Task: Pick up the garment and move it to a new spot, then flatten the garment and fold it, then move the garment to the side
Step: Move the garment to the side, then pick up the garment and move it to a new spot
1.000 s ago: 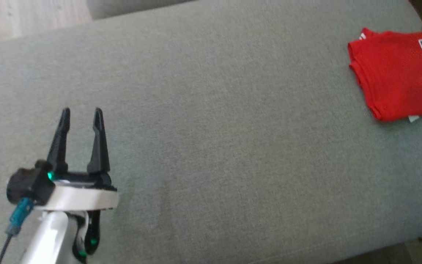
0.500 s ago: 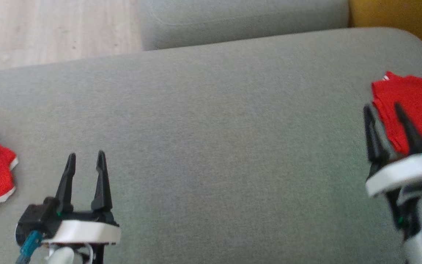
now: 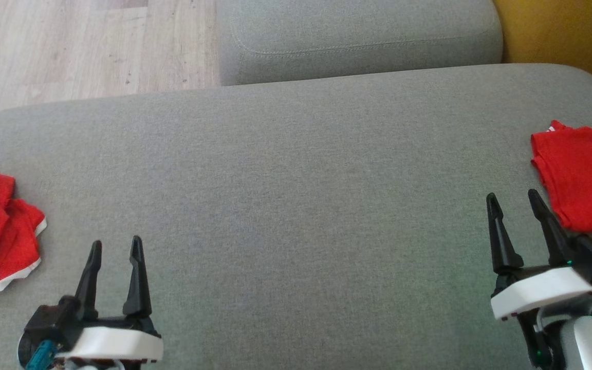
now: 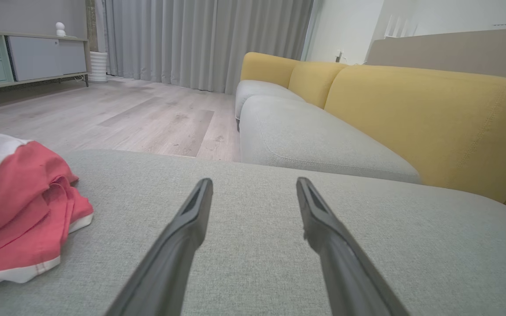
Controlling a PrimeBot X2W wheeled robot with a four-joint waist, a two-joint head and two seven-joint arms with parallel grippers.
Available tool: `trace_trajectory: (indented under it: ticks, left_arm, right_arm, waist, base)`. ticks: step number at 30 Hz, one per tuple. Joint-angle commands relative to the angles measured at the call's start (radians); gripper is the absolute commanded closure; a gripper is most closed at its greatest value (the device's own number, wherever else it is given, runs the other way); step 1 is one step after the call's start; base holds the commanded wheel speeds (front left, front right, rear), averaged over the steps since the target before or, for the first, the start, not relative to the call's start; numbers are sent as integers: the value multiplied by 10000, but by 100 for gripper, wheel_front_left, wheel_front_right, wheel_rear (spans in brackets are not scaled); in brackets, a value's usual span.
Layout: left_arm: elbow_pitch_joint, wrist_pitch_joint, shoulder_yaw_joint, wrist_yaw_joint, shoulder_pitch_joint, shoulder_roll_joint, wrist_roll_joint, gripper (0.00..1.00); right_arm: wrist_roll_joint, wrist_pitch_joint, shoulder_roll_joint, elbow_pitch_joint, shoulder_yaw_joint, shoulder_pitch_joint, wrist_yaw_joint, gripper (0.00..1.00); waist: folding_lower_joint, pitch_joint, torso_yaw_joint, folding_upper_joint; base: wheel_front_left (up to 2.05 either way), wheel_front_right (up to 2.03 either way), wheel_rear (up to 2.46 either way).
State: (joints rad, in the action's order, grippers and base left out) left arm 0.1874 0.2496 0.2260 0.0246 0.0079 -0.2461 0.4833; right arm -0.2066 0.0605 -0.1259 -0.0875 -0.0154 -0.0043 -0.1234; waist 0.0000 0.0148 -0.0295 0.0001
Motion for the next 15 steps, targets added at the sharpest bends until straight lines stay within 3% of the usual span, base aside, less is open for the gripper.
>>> trace_trajectory:
  ticks: [1, 8, 15]
  left_arm:
    - [-249, 120, -453, -51, -368, -99, -83, 0]
    - [-142, 121, -433, -142, -470, -49, -130, 0]
    - [-117, 92, -395, -131, -495, -148, -219, 0]
  right_arm:
    - [90, -81, -38, 390, -156, -156, -73, 0]
    - [156, -225, -6, 488, -214, -89, -73, 0]
    - [161, -52, 23, 447, -488, -43, -73, 0]
  waist:
    - [0, 6, -7, -1]
    - [0, 24, 136, -1]
    - [0, 40, 1140, -1]
  base:
    - [0, 0, 0]
    - [0, 0, 0]
    - [0, 0, 0]
